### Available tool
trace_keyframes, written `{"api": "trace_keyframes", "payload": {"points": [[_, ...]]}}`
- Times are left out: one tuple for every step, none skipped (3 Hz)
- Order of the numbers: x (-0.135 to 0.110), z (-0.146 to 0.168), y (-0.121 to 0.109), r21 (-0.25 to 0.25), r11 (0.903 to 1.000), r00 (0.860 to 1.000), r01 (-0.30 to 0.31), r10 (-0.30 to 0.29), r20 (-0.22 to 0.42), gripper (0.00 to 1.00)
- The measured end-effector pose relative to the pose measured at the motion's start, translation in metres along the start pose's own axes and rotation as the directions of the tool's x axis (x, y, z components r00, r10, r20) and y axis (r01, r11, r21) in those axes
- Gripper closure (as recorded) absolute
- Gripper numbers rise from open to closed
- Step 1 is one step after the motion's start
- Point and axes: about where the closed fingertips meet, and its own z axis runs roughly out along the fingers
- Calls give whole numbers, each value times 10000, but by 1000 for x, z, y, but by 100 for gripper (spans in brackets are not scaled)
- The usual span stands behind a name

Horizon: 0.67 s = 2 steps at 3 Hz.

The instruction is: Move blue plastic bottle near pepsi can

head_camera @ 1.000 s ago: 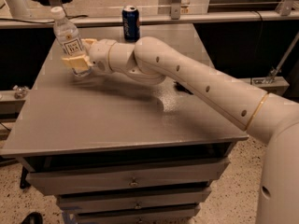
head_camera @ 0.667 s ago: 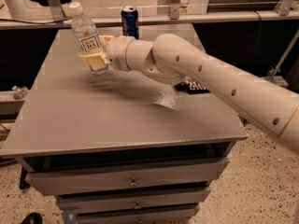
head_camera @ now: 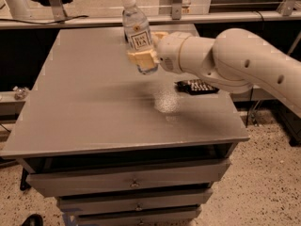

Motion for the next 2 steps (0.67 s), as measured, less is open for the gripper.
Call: {"api": "trace_keyframes", "payload": {"points": [[-1,-20,-11,372,9993,10000,51,-48,-71,100],[-1,-18,-9,329,9994,10000,57,-55,-62,100]]}}
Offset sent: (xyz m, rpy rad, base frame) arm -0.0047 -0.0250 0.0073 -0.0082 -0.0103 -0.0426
